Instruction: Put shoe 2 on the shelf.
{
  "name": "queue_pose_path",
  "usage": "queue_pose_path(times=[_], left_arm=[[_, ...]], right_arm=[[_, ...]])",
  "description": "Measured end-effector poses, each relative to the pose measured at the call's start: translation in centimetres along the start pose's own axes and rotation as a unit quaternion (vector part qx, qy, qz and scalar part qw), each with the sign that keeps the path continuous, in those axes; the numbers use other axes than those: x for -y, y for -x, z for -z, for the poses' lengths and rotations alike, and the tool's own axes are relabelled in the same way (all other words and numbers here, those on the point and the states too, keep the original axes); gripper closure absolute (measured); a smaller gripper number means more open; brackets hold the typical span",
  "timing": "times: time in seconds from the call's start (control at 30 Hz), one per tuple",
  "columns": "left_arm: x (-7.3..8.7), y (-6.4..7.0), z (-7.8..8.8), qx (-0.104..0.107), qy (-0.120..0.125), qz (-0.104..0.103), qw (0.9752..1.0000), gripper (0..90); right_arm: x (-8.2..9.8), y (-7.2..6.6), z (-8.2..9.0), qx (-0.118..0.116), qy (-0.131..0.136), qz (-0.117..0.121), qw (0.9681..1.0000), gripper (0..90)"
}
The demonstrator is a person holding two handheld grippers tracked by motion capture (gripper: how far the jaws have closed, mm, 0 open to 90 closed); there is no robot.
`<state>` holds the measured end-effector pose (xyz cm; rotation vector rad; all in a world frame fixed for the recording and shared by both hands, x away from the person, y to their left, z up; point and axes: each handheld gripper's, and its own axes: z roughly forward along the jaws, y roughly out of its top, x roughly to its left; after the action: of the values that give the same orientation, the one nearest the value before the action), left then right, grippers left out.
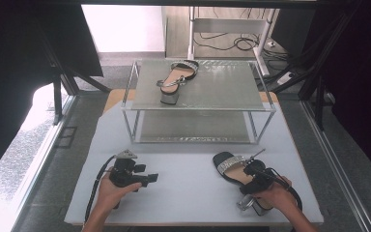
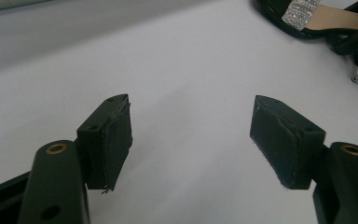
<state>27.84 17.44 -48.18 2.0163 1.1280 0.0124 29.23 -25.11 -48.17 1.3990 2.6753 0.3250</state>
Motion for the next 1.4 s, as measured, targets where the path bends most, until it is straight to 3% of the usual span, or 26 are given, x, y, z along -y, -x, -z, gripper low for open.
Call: queue_pose_path(times=[0.13, 0.23, 0.4, 0.53, 0.6, 0.63, 0.7, 0.83, 1.1, 1.17, 1.27, 1.3, 1.4], left_arm=[[0.0, -0.2, 0.2, -0.003, 0.003, 0.002, 1.0, 29.8], [0.0, -0.3, 0.3, -0.002, 0.004, 0.003, 1.0, 29.8], [0.1, -0.4, 0.3, -0.004, 0.004, 0.005, 1.0, 29.9], [0.1, -0.4, 0.3, -0.004, 0.005, 0.006, 1.0, 29.9], [0.1, -0.5, 0.3, -0.004, 0.005, 0.007, 1.0, 29.9], [0.1, -0.5, 0.3, -0.004, 0.005, 0.007, 1.0, 29.9], [0.1, -0.5, 0.3, -0.004, 0.004, 0.008, 1.0, 29.9], [0.1, -0.5, 0.3, -0.004, 0.004, 0.008, 1.0, 29.8], [0.1, -0.6, 0.5, -0.004, 0.008, 0.01, 0.9999, 29.9], [0.1, -0.6, 0.5, -0.004, 0.009, 0.011, 0.9999, 29.9], [0.1, -0.7, 0.5, -0.004, 0.008, 0.011, 0.9999, 30.0], [0.1, -0.7, 0.5, -0.004, 0.008, 0.011, 0.9999, 30.0], [0.1, -0.7, 0.5, -0.003, 0.008, 0.011, 0.9999, 29.9]], right_arm=[[-0.1, 0.4, 0.1, -0.012, -0.001, -0.012, 0.9998, 40.3], [-0.1, 0.7, 0.4, -0.019, 0.015, -0.019, 0.9995, 40.6], [0.0, 1.7, 1.1, -0.06, 0.031, -0.039, 0.997, 41.1], [0.3, 2.2, 1.7, -0.101, 0.049, -0.054, 0.9921, 41.3], [0.3, 2.2, 1.8, -0.105, 0.055, -0.054, 0.9915, 41.3], [0.4, 2.3, 2.2, -0.12, 0.066, -0.059, 0.9888, 41.4], [0.4, 2.4, 2.4, -0.125, 0.074, -0.06, 0.9875, 41.4], [0.3, 2.6, 3.8, -0.149, 0.103, -0.066, 0.9813, 41.4], [0.1, 2.7, 6.0, -0.166, 0.137, -0.068, 0.9743, 41.5], [0.0, 2.7, 6.8, -0.173, 0.151, -0.066, 0.9711, 41.5], [0.0, 2.7, 7.4, -0.177, 0.16, -0.066, 0.9689, 41.5], [-0.2, 2.6, 8.2, -0.183, 0.17, -0.064, 0.9661, 41.5], [-0.3, 2.6, 8.8, -0.188, 0.178, -0.061, 0.964, 41.5]])
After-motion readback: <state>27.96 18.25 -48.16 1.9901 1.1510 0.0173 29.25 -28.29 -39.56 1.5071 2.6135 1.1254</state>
